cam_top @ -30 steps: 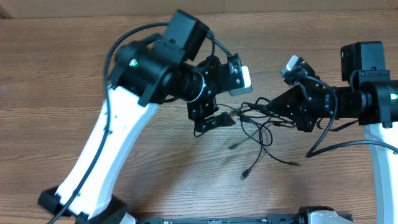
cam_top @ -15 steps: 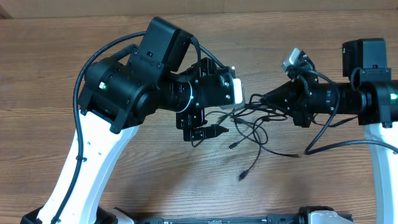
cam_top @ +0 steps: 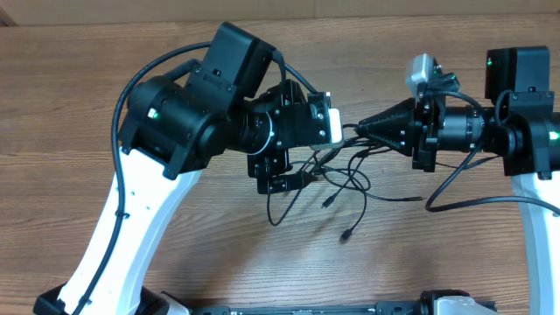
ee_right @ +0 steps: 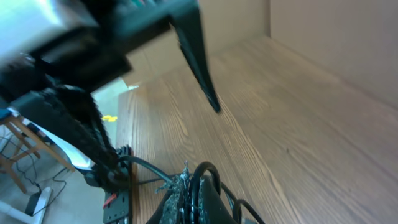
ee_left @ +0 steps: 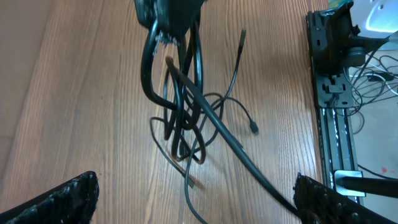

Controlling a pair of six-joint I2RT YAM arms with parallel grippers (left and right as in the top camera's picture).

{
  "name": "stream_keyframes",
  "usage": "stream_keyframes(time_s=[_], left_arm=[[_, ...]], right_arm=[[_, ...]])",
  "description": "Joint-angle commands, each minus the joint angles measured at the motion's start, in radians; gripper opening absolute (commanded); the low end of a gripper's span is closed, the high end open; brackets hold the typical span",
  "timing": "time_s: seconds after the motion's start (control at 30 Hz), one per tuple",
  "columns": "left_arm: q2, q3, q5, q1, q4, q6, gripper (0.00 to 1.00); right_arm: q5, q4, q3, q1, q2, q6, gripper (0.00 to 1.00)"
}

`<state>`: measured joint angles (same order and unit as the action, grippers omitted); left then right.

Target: Untangle cables

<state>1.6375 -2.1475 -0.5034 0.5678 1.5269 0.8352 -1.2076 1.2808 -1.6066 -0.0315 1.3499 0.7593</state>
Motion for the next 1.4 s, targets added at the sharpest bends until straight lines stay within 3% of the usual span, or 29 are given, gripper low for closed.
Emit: stream_keyframes(time_s=[0.0, 0.37, 0.67, 0.73, 0.8, 0.9, 1.1, 1.37], left_arm=[[0.045, -0.008, 0.004, 0.002, -0.014, -0.017, 1.00], [0.105, -0.008, -0.198, 0.002, -0.082, -0.035, 1.00], [0.106, -0.008, -0.260, 0.004, -0.081, -0.050, 0.99], [0.106, -0.008, -0.257, 0.004, -0.081, -0.050, 0.82], [0.106, -0.007, -0.256, 0.004, -0.080, -0.051, 0.42], [0.106, -0.008, -0.256, 0.004, -0.080, -0.051, 0.06], [0.106, -0.008, -0.256, 0.004, -0.081, -0.051, 0.04], [0.103, -0.008, -0.250, 0.002, -0.072, -0.054, 0.04]], right_arm=[[-0.129, -0.038, -0.032, 0.006, -0.016, 0.000, 0.04], [-0.172, -0.069, -0.032, 0.006, -0.016, 0.000, 0.04], [-0.208, -0.084, -0.032, 0.006, -0.016, -0.001, 0.04], [-0.208, -0.084, -0.032, 0.006, -0.016, 0.000, 0.04], [-0.208, -0.084, -0.032, 0.006, -0.016, -0.001, 0.04], [-0.208, -0.083, -0.032, 0.006, -0.016, -0.001, 0.04], [-0.199, -0.083, -0.032, 0.006, -0.016, -0.001, 0.04], [0.021, -0.072, -0.032, 0.006, -0.016, -0.070, 0.04]])
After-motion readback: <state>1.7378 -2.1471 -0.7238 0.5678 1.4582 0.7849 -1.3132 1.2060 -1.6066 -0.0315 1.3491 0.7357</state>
